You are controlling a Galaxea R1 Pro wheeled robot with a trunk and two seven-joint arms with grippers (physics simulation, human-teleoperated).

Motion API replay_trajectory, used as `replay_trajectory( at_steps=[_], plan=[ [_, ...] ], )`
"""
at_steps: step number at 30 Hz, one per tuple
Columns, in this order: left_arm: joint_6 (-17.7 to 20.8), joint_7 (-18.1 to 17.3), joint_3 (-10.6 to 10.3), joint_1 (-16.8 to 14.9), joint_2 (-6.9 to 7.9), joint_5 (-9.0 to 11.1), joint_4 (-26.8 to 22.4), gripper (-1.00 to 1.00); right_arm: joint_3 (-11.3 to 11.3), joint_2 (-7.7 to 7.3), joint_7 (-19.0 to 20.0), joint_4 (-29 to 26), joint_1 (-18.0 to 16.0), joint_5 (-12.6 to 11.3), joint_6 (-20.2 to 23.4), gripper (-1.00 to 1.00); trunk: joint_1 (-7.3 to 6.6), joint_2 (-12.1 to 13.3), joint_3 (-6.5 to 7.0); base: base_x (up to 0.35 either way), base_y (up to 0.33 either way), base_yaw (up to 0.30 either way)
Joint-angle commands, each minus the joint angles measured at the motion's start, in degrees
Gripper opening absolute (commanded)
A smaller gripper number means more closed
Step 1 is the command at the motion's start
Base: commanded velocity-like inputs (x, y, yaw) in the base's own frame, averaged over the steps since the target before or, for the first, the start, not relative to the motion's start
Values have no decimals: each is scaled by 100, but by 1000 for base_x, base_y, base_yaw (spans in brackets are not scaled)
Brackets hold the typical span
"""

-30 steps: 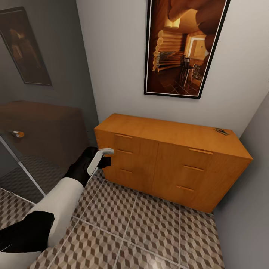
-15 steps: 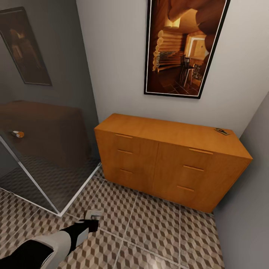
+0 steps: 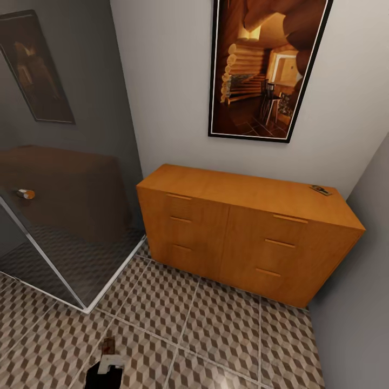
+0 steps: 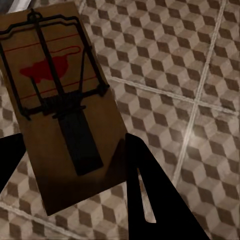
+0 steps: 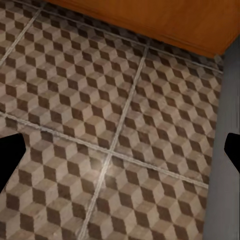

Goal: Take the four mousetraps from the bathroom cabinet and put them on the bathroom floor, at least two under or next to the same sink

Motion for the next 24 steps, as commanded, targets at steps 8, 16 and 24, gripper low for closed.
replay_trajectory(
  at_steps=[8, 16, 24],
  plan=[
    [-1363, 33, -57, 860, 120, 31, 28, -100, 36, -194, -22, -518, -3, -74, 491, 100, 0, -3, -5, 0, 0, 0],
    [-1733, 53, -57, 1296, 213, 33, 25, -100, 35, -193, 16, -460, -3, -78, 430, 100, 0, -3, -5, 0, 0, 0],
    [-1746, 267, -42, 1402, 24, 48, -9, -100, 35, -174, 21, -392, -3, -71, 202, 100, 0, -3, -5, 0, 0, 0]
  ],
)
